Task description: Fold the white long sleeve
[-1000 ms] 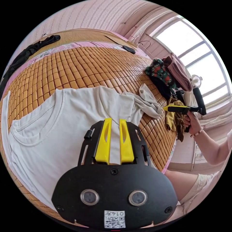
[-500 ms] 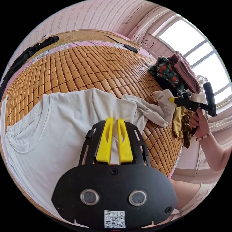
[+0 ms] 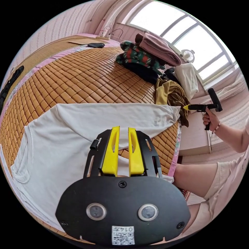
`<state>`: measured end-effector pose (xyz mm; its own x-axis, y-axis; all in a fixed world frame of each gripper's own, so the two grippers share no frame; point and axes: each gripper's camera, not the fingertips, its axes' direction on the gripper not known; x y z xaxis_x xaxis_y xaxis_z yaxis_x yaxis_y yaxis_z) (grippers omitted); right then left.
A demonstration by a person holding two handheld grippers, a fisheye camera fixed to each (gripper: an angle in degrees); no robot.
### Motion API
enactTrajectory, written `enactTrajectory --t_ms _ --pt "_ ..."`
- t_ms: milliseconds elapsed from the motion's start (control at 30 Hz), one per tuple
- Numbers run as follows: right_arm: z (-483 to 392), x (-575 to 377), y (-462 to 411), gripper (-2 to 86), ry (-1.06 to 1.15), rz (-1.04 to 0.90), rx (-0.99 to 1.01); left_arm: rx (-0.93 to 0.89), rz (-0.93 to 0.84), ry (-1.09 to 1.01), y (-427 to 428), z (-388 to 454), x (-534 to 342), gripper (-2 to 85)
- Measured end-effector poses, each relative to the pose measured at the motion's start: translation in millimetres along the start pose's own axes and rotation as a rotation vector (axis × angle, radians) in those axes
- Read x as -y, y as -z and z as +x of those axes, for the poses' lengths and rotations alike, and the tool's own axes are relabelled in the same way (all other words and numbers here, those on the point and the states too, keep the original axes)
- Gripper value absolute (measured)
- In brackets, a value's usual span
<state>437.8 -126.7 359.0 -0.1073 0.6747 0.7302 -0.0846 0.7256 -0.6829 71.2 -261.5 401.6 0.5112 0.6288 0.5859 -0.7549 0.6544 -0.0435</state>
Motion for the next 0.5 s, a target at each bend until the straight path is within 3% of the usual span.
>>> enactTrajectory --t_ms 233,367,500 --pt "3 -7 -29 14.3 0.003 -0.031 -0.089 -0.026 -0.113 -0.051 -52 43 15 6.1" --pt "16 -16 -57 3.4 -0.043 -0.109 -0.211 0.0 -0.108 -0.056 -57 50 24 5.2" --pt "51 -62 -36 1.4 -0.127 -0.035 -0.207 -0.024 -0.121 -0.053 -59 52 29 5.6"
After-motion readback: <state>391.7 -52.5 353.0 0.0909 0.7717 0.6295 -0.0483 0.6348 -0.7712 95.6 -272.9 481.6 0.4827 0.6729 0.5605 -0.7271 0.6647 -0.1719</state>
